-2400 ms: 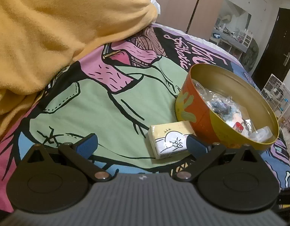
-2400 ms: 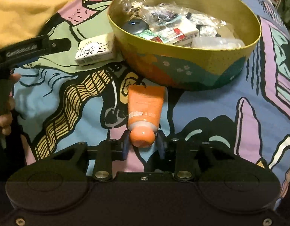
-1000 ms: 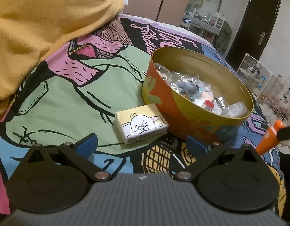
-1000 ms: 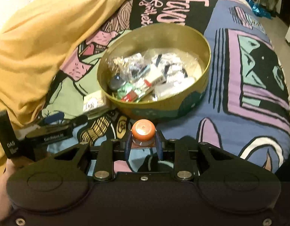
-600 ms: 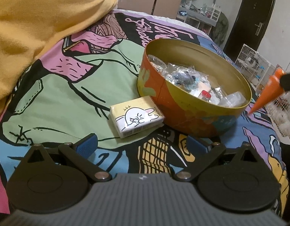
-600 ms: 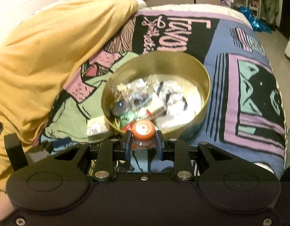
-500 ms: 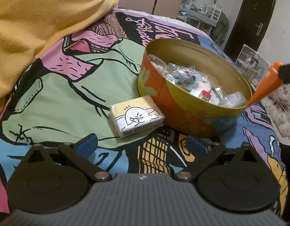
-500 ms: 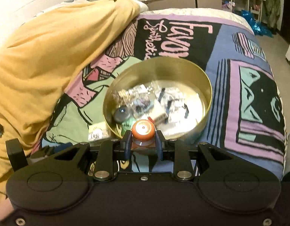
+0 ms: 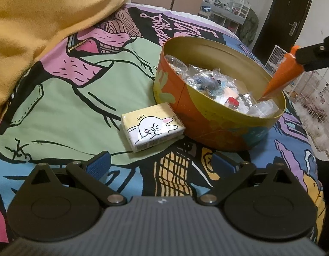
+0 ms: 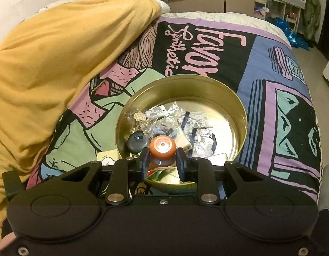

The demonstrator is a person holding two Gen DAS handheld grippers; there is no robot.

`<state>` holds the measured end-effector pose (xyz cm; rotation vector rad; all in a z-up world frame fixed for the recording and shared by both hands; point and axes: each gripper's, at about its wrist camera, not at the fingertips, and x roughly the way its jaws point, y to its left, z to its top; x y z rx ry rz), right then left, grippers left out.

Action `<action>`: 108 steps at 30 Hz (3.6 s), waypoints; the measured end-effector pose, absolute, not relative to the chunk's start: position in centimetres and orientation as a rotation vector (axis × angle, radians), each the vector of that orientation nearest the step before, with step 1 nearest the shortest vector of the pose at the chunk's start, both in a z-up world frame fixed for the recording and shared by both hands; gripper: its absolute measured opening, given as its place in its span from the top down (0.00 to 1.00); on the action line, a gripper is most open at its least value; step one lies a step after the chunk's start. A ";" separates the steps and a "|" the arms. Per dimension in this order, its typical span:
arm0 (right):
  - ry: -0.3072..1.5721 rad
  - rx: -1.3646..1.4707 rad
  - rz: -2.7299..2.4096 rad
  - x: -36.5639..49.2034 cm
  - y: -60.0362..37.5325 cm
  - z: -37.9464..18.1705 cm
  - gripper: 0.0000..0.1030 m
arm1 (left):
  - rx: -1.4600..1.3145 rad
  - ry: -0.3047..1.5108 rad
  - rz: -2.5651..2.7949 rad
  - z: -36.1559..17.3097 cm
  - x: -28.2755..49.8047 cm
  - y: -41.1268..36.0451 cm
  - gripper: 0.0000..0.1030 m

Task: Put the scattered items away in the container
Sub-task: 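Carry the orange tube over the tin and lower it in, then open the right gripper to release the tube and withdraw, then move the left gripper onto the rabbit soap box beside the tin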

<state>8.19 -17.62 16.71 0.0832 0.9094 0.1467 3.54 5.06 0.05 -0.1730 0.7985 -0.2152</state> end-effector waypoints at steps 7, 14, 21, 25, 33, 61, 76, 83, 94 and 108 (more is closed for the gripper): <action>0.934 0.056 0.132 10.4 -16.3 15.9 0.76 | -0.199 0.801 -0.241 0.3 3.4 5.4 0.00; 0.936 0.041 0.105 12.4 -15.9 15.7 0.76 | -0.224 0.815 -0.270 0.2 3.7 5.7 0.00; 0.949 0.048 0.075 14.2 -16.3 14.8 0.76 | -0.231 0.827 -0.302 0.0 3.9 5.6 0.00; 0.951 0.044 0.061 15.2 -16.5 14.2 0.76 | -0.246 0.830 -0.306 -0.2 4.2 5.8 0.00; 0.895 0.068 0.030 15.2 -17.6 14.5 0.42 | -0.232 0.847 -0.310 -0.6 4.6 5.4 0.00; 0.854 0.204 -0.086 -1.2 -27.6 7.9 0.06 | -0.117 0.748 -0.257 -0.5 3.8 3.8 0.00; 0.753 0.247 0.024 -1.5 -27.0 5.1 0.02 | 0.024 0.725 -0.257 0.2 4.0 2.9 0.00; 0.744 0.281 0.052 -1.0 -27.3 4.9 0.02 | 0.373 0.796 -0.442 0.4 7.8 1.3 0.00; 0.791 0.242 0.066 0.3 -26.2 3.8 0.02 | 0.425 0.894 -0.536 -2.1 12.7 1.4 0.00; 0.810 0.255 0.052 0.7 -26.5 3.3 0.02 | 0.109 1.010 -0.408 -2.3 10.9 4.5 0.49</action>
